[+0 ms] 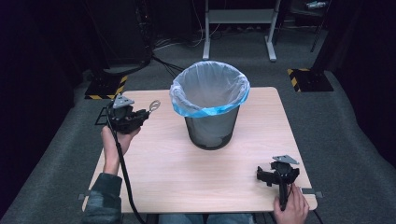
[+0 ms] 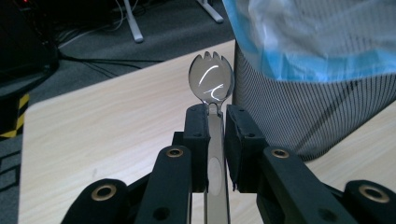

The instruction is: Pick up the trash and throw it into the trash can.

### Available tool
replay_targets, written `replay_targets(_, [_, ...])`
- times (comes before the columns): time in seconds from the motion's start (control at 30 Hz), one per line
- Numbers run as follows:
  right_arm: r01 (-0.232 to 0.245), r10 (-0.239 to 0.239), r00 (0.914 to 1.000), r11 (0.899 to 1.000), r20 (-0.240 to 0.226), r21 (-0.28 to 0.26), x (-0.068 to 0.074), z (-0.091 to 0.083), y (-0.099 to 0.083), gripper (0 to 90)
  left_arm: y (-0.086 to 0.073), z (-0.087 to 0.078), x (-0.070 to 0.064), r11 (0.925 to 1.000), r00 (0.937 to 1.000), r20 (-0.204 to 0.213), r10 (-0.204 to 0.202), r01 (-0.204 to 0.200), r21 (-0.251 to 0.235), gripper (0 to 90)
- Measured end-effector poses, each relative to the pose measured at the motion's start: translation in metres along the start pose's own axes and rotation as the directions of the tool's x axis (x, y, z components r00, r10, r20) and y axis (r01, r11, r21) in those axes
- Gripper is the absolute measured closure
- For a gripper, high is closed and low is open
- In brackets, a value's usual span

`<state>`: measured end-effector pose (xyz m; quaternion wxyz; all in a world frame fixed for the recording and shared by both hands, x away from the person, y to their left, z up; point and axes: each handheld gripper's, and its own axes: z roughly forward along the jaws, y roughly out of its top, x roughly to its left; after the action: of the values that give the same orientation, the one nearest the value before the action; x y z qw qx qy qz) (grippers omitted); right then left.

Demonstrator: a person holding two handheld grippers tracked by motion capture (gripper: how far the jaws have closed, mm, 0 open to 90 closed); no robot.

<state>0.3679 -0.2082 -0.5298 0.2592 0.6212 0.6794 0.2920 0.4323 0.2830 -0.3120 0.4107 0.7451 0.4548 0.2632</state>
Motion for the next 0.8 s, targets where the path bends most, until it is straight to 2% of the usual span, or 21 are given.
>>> replay_targets(0.3, [0.000, 0.000, 1.0000, 1.000, 0.000, 0.000, 0.000, 0.000, 0.000, 0.0, 0.029, -0.010, 0.002, 0.9995, 0.9999, -0.009, 0.013, -0.013, -0.029, 79.2])
replay_targets(0.37, [0.000, 0.000, 1.0000, 1.000, 0.000, 0.000, 0.000, 0.000, 0.000, 0.0, 0.038, -0.012, -0.002, 0.9990, 0.9997, -0.006, 0.024, -0.024, -0.037, 79.2])
replay_targets(0.47, [0.000, 0.000, 1.0000, 1.000, 0.000, 0.000, 0.000, 0.000, 0.000, 0.0, 0.043, -0.012, -0.004, 0.9988, 0.9995, -0.005, 0.032, -0.032, -0.037, 79.2])
replay_targets(0.6, [-0.001, 0.001, 1.0000, 1.000, 0.001, 0.000, 0.000, 0.000, 0.000, 0.0, 0.052, -0.012, -0.007, 0.9984, 0.9997, 0.012, 0.020, -0.020, -0.053, 79.2])
replay_targets(0.8, [-0.001, 0.001, 1.0000, 1.000, 0.001, 0.000, 0.000, 0.000, 0.000, 0.0, 0.070, -0.009, -0.017, 0.9973, 0.9987, 0.029, 0.042, -0.040, -0.061, 79.2])
